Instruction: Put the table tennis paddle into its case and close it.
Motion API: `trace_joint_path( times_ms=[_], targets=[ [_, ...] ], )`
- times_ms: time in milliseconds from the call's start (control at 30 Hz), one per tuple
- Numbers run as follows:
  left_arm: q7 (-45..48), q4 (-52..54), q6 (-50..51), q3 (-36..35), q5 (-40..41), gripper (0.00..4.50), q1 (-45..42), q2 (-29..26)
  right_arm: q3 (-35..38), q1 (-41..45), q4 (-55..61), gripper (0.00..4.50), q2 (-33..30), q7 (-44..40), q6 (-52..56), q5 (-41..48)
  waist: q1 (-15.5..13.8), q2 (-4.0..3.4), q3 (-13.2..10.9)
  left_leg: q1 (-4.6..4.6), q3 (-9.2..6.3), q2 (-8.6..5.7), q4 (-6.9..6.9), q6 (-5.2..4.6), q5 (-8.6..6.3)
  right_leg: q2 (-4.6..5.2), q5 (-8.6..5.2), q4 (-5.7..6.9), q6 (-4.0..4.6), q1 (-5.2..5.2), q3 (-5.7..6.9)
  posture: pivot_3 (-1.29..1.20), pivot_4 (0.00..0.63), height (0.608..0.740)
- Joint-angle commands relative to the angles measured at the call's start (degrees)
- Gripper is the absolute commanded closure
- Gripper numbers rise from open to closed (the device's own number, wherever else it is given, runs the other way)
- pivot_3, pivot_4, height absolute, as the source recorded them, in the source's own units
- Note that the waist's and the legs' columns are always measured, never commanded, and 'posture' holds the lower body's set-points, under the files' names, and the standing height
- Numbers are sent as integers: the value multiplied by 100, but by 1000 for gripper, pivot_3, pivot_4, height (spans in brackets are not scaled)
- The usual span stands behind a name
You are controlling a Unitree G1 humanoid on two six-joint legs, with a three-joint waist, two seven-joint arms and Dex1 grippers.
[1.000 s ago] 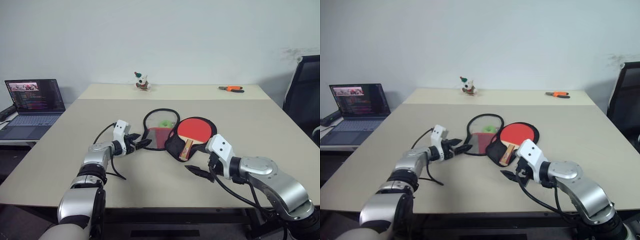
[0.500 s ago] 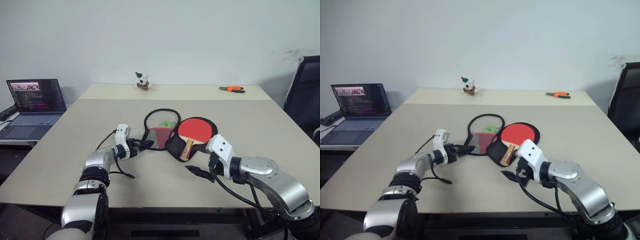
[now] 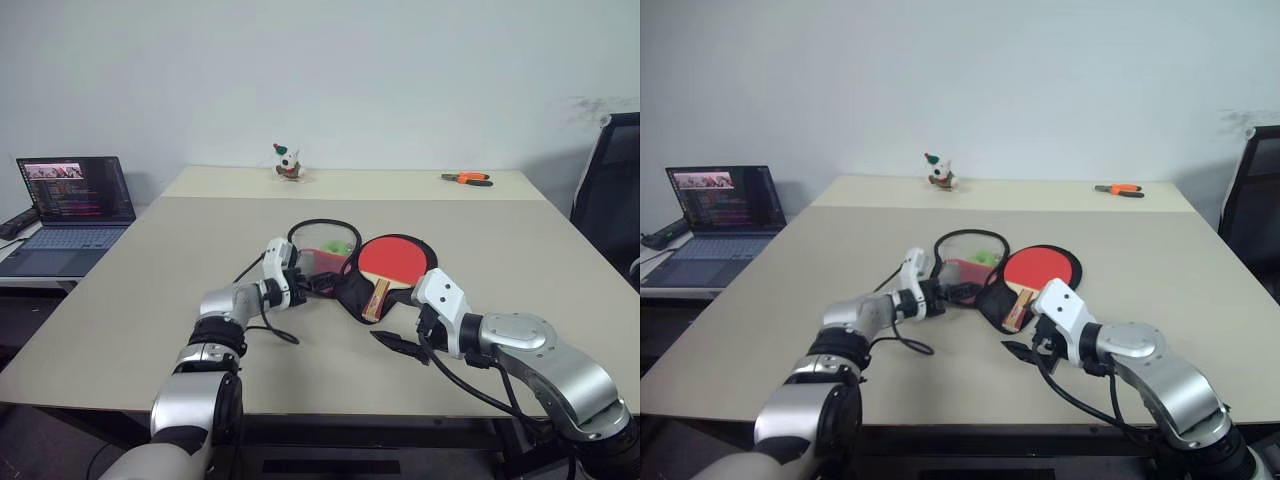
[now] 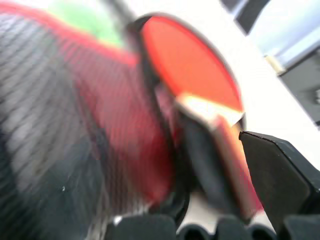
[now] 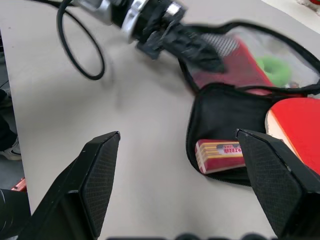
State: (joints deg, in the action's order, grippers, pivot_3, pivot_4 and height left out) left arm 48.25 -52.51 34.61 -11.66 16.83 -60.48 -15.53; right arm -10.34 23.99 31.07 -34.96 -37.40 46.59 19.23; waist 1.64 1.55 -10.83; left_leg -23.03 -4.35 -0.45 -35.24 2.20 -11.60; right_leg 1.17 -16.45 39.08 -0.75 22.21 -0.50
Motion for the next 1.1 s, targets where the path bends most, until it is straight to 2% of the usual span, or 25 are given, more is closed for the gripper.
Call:
trace_joint_path(
  times_ms=[33, 200, 467, 633, 833, 900, 967, 1100],
  targets=[
    [86, 42, -146, -109, 216, 20, -455, 44, 135, 84, 170, 419, -12, 12, -56, 36, 4, 0, 0, 1, 1, 0, 1, 0, 0, 0, -1, 0, -2, 0, 0, 0, 150, 740],
    [185, -288, -419, -58, 211, 20, -967, 250, 133, 79, 167, 419, 6, 41, -66, 28, -1, 0, 0, 1, 1, -1, 1, 0, 0, 0, -10, 0, -18, 0, 0, 0, 150, 740],
    [330, -970, -1031, 404, -266, 20, -1046, 678, 144, 52, 189, 419, 23, 82, -59, 22, 4, 0, 0, 2, 5, -1, 1, 0, 0, -1, -11, 0, -20, 0, -2, 0, 150, 740],
    [507, -898, -1162, 472, -329, 20, -972, 499, 347, 6, 220, 419, 73, 174, 131, 172, 27, 0, 0, 2, 8, 1, 2, 0, 0, -2, -11, 1, -20, 3, -7, 0, 150, 740],
    [1276, 158, -1121, 573, -226, 20, -287, -237, 831, 161, -132, 419, 549, 623, 941, 569, 56, -1, 0, 8, 11, 5, 8, 0, 0, -3, -5, 3, -11, 4, -16, 0, 150, 740],
    [1593, 863, -873, 572, -84, 0, 178, -600, 991, 243, -331, 79, 664, 741, 1140, 640, 73, -1, 0, 11, 5, 9, 11, 0, 0, -3, 2, 3, 2, 5, -28, 0, 150, 740],
    [1855, 1729, -426, 570, 134, 0, 746, -964, 1053, 334, -516, 16, 708, 845, 1205, 608, 83, -3, 0, 9, 2, 8, 11, 1, 1, -2, 2, 3, 3, 8, -33, 0, 150, 740],
    [1316, 2468, 127, 323, 392, 0, 1266, -1107, 951, 431, -724, 16, 694, 910, 1091, 503, 11, -2, 0, 7, -12, 8, 10, 0, 0, 1, 2, 1, 3, 8, -38, 0, 150, 740]
  ],
)
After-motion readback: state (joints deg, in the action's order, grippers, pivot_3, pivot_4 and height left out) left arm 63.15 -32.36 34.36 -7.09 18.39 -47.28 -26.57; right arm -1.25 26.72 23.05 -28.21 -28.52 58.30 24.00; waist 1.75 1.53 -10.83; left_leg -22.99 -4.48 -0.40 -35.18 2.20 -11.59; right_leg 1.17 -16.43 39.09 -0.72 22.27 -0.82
